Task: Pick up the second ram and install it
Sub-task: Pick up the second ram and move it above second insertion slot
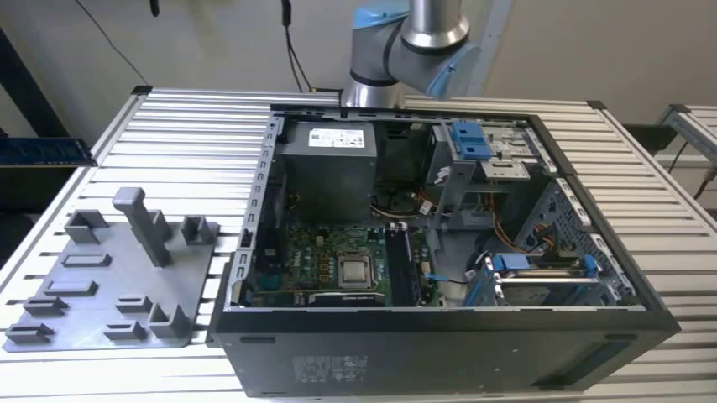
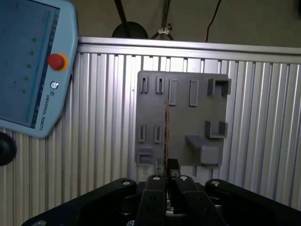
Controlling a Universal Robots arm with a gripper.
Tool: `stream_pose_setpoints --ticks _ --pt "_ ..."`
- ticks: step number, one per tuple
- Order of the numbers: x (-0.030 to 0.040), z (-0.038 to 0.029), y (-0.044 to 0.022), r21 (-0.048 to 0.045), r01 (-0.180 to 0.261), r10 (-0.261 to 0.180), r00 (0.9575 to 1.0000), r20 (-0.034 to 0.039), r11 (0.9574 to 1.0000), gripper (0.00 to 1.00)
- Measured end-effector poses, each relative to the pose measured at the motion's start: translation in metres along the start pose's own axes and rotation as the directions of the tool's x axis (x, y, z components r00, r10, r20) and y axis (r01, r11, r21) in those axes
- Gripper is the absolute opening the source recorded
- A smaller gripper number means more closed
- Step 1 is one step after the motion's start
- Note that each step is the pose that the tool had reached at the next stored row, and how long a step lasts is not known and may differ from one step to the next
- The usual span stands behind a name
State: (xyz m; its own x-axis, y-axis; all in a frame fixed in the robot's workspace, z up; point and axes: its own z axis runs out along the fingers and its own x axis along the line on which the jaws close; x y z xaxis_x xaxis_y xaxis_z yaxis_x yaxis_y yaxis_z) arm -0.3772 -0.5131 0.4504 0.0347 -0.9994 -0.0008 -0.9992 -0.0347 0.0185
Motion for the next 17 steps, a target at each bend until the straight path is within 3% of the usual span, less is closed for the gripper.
stream_pose_setpoints --ticks 17 --pt "0.0004 -0.0002 -0.0109 0.0 0.0 0.0 1.0 0.0001 1.0 0.14"
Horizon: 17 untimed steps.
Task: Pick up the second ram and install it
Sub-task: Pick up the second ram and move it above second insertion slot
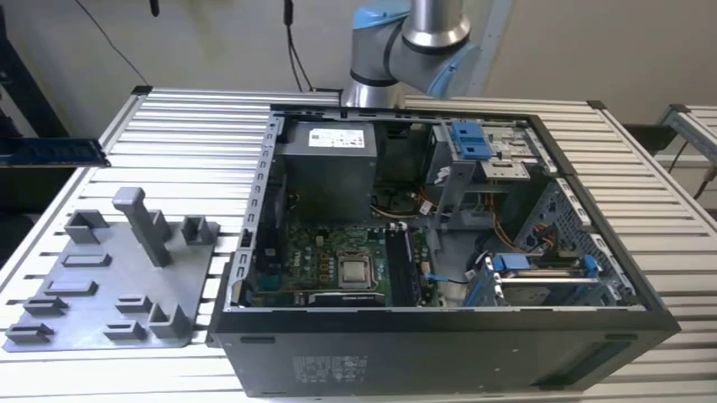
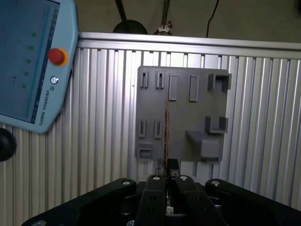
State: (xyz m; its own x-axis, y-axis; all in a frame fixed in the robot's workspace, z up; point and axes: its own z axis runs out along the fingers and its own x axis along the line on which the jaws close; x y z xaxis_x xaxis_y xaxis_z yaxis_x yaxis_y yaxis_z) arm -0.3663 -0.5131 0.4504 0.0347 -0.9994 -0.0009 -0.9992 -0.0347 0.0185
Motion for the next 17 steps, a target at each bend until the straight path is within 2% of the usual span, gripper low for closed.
stream_pose_setpoints --ticks 17 --pt "0.0005 -0.0003 -0.0148 0.0 0.0 0.0 1.0 0.0 1.0 0.14"
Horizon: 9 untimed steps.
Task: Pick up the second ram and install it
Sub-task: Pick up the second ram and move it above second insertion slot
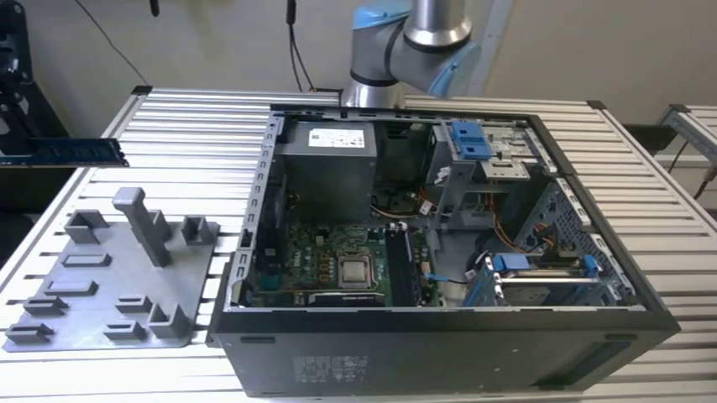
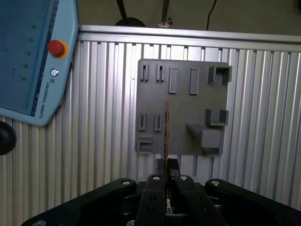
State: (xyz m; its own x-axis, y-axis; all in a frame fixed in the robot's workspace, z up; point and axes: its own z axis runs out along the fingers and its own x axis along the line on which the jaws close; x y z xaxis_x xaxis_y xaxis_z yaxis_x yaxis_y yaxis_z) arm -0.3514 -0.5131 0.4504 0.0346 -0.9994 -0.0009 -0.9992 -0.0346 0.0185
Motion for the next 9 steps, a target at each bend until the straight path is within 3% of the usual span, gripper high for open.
stream_pose_setpoints --ticks 9 --pt "0.0003 -0.0002 -0.0071 0.0 0.0 0.0 1.0 0.0 1.0 0.14"
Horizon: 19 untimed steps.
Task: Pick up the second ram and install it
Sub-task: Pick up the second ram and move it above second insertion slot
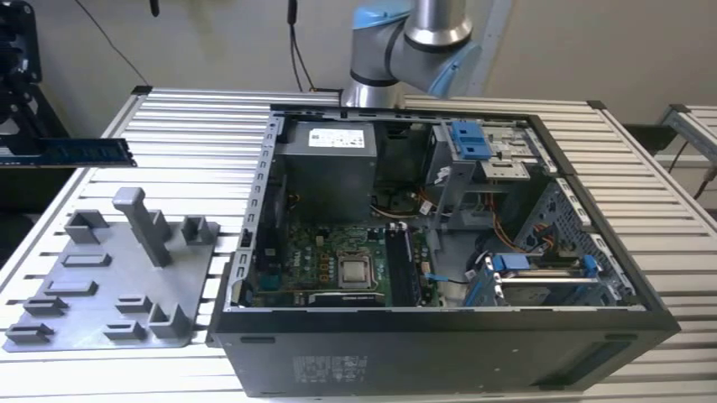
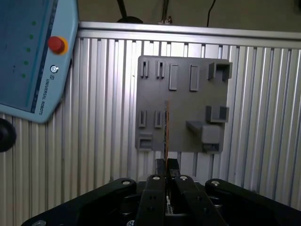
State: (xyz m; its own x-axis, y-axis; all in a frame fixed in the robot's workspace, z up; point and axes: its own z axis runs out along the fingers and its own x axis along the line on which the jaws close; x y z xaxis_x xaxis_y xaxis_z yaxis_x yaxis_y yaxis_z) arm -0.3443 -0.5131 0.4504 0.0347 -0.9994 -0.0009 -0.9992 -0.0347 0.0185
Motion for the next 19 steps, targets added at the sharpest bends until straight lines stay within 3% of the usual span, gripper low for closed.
stream_pose_setpoints --ticks 13,19 --pt "0.0001 -0.0001 -0.0037 0.0 0.0 0.0 1.0 0.0 1.0 0.14" --pt "0.0004 -0.0002 -0.0131 0.0 0.0 0.0 1.0 0.0 1.0 0.14"
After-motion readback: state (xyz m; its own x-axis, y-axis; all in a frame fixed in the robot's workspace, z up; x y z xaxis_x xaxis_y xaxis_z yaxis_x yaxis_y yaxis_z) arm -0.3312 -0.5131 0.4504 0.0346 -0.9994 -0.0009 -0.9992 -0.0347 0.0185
